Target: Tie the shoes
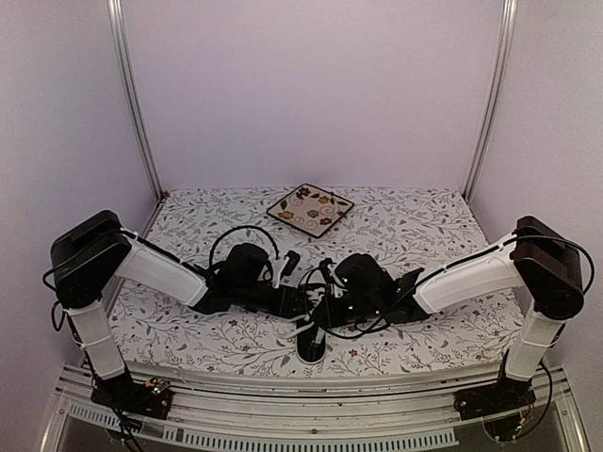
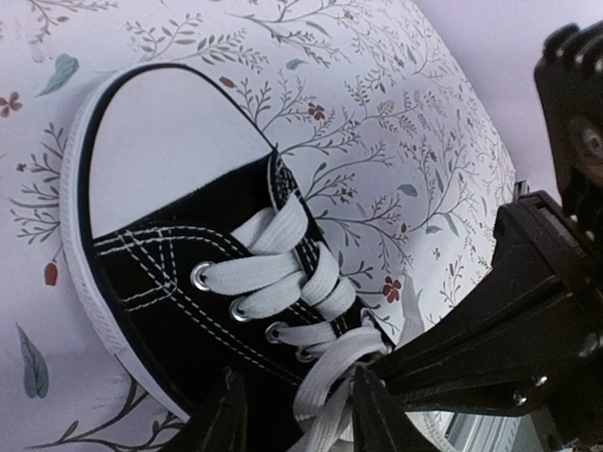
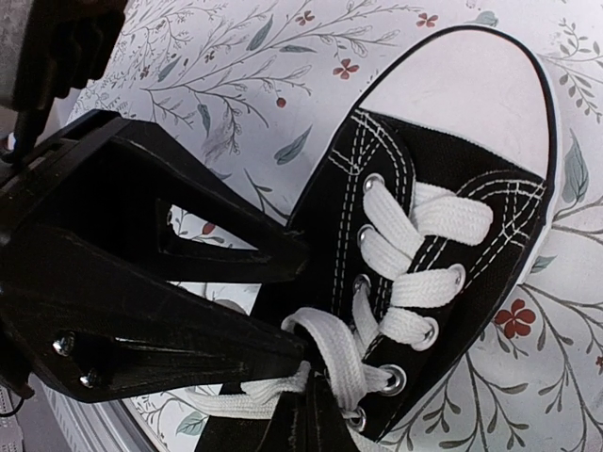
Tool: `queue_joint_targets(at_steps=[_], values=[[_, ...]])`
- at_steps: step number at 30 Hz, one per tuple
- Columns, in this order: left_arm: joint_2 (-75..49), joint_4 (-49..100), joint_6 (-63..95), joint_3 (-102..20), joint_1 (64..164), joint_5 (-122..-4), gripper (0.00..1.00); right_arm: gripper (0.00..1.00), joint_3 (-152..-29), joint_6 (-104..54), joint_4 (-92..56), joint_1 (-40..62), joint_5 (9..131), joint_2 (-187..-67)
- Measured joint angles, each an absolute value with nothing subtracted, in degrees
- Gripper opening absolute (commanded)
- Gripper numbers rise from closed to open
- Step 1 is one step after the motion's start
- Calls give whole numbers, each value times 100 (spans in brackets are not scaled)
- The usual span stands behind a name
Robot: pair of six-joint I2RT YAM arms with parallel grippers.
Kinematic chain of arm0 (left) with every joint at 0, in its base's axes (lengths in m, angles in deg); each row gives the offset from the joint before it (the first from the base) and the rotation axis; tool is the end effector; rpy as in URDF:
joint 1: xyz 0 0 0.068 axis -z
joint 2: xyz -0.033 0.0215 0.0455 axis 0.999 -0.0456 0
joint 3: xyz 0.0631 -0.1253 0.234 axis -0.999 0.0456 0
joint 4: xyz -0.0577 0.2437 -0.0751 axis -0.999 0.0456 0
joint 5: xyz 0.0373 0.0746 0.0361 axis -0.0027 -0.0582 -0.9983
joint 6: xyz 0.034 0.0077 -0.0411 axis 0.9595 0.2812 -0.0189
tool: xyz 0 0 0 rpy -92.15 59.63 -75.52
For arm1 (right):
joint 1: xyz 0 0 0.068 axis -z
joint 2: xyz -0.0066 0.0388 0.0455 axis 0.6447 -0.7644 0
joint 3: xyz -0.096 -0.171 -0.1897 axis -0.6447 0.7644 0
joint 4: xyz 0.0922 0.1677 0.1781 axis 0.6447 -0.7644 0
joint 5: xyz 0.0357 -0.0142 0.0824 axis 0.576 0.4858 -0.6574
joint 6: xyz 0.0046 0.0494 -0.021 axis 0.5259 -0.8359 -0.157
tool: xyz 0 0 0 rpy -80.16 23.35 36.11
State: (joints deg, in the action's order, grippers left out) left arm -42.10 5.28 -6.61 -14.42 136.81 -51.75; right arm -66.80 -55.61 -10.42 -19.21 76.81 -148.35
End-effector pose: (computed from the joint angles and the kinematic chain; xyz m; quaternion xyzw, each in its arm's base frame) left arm 0.2196 -0.2743 0.1270 0.1944 0.8612 -0.4074 0.2337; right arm 0.1825 0.3094 0.1461 -0.1776 0.8999 0.3042 0.2571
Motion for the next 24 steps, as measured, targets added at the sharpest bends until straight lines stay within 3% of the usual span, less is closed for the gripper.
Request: queue_joint_targets(at_steps=[7, 11, 24], values=[[-4367, 390, -645, -1455, 13681, -5086, 20, 2, -6680, -5566, -1042, -1921, 7681, -14835], [-4443, 274, -709, -1455, 13681, -5000, 1, 2, -6680, -5572, -1042, -1921, 7683, -14835], [-4225, -110, -1021, -1241, 13723, -4898, 0, 2, -6687, -5727, -1086, -1947, 7836, -14822]])
